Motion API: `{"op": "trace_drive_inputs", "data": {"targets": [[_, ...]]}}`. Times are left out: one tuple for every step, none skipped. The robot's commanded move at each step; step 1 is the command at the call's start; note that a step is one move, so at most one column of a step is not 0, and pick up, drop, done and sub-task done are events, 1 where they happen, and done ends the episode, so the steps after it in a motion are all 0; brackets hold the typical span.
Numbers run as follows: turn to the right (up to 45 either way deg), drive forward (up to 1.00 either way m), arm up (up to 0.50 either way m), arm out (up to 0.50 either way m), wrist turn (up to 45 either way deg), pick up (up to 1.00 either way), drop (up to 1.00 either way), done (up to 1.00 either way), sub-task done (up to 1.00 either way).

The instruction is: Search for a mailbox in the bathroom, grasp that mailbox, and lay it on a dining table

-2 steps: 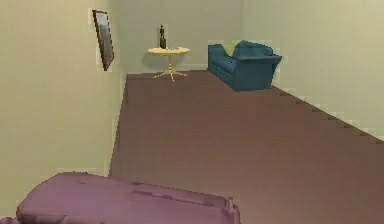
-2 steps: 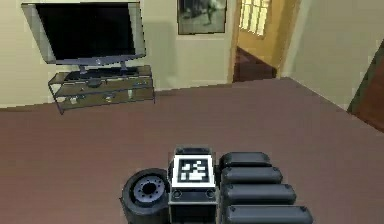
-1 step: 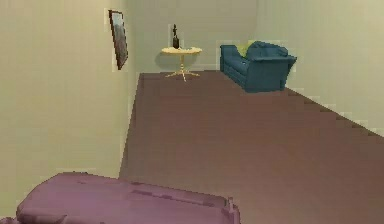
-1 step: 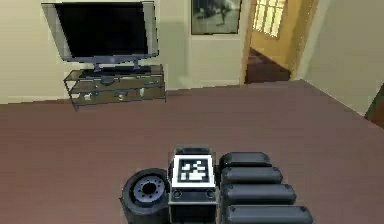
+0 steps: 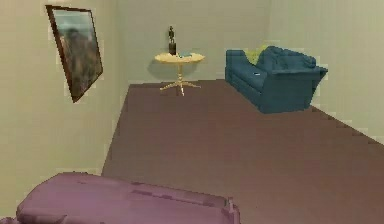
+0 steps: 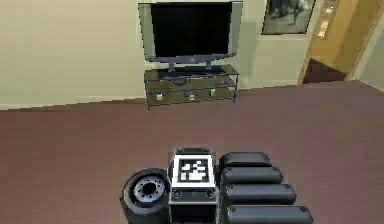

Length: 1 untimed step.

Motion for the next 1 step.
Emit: {"op": "trace_drive_inputs", "data": {"targets": [[0.0,1.0,0.0,0.0,0.0,0.0,0.0,0.0,0.0]]}}
